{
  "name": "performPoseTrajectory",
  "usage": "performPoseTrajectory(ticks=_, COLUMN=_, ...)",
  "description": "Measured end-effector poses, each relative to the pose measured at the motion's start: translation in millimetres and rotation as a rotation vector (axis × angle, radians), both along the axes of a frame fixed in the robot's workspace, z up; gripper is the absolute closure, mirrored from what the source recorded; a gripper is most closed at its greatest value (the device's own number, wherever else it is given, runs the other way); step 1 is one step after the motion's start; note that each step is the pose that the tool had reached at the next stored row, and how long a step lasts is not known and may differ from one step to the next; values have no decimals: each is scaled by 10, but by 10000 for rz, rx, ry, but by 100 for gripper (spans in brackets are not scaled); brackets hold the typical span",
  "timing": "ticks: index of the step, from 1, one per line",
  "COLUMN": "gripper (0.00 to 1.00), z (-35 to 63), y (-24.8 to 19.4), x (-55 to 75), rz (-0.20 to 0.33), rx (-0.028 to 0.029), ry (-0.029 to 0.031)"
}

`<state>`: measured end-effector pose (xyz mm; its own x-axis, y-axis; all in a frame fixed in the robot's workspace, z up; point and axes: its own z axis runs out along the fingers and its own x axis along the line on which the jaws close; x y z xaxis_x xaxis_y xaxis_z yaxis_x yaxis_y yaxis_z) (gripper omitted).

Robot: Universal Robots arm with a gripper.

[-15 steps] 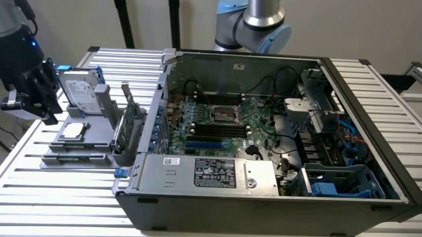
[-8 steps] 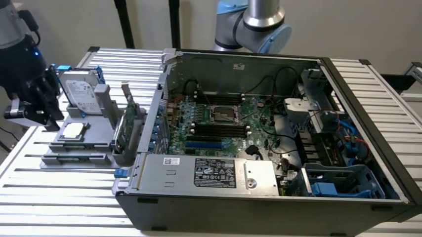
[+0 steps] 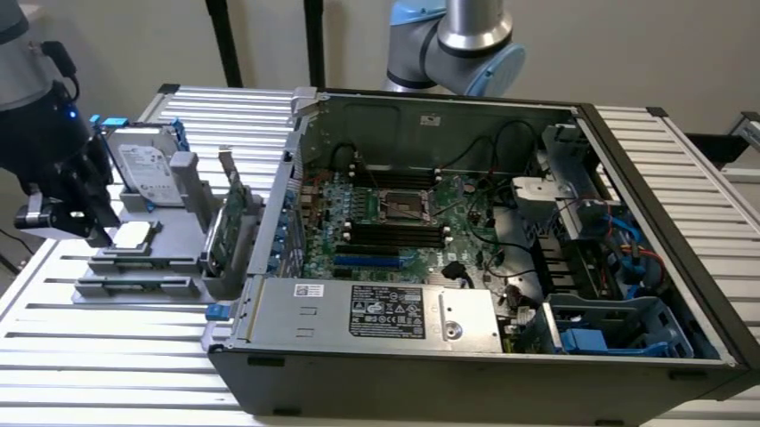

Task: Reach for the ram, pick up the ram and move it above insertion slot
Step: 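Pick up the ram and move it above insertion slot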

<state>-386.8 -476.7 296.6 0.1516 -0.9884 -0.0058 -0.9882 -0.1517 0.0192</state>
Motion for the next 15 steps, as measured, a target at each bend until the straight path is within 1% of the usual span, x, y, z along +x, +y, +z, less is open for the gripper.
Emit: performPoseTrajectory(ticks=15, gripper=64, z=-273, y=-40, x=0, rz=-43, rx=0, ry=-1)
